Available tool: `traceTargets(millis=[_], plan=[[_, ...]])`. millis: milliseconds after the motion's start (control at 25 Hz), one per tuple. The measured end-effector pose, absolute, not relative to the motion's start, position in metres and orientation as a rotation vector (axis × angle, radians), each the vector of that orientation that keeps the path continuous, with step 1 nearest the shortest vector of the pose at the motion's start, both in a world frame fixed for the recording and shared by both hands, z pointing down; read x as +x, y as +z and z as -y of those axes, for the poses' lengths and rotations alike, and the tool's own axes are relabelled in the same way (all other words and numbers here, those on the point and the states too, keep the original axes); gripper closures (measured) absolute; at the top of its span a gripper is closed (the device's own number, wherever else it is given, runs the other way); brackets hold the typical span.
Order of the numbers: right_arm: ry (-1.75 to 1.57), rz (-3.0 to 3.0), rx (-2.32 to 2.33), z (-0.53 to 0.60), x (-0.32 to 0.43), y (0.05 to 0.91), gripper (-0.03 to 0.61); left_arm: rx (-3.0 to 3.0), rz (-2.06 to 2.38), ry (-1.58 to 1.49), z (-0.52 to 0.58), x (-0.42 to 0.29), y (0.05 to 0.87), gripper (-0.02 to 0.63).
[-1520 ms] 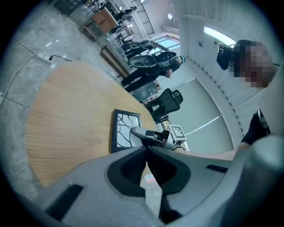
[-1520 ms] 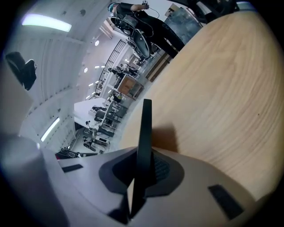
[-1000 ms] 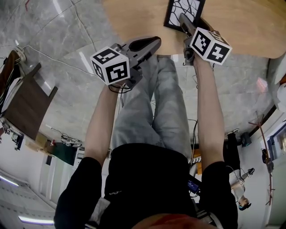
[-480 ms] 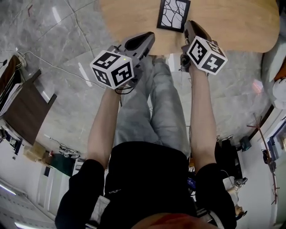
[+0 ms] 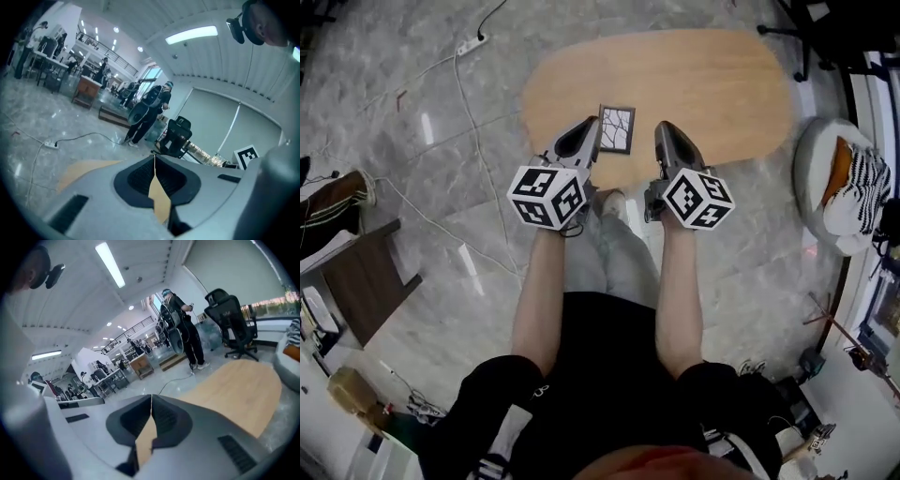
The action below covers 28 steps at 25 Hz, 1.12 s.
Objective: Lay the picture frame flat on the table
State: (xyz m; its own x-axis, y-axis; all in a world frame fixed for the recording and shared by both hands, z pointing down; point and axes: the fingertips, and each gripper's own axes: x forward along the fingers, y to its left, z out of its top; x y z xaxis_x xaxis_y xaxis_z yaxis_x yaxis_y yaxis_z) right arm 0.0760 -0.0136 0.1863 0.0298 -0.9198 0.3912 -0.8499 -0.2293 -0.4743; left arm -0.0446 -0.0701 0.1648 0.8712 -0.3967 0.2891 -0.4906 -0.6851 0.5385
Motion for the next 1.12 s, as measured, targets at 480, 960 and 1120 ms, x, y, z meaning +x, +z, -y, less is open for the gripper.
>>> traceTargets(millis=[480, 960, 1120], plan=[[-0.398, -1.905, -2.272, -0.003, 0.099, -0.037, 0.568, 2.701, 0.832, -0.041, 0.080, -0.043, -0.038, 0.600], [-0.197, -1.977, -2.316, 0.013, 0.088, -0.087, 0.568, 2.829, 0.875, -0.116, 0.084, -0.035, -0.101, 0.600], [-0.161, -1.989, -2.331, 0.017, 0.083, -0.095, 0.568, 2.842, 0.873, -0.145, 0.087, -0.038, -0.110, 0.600]])
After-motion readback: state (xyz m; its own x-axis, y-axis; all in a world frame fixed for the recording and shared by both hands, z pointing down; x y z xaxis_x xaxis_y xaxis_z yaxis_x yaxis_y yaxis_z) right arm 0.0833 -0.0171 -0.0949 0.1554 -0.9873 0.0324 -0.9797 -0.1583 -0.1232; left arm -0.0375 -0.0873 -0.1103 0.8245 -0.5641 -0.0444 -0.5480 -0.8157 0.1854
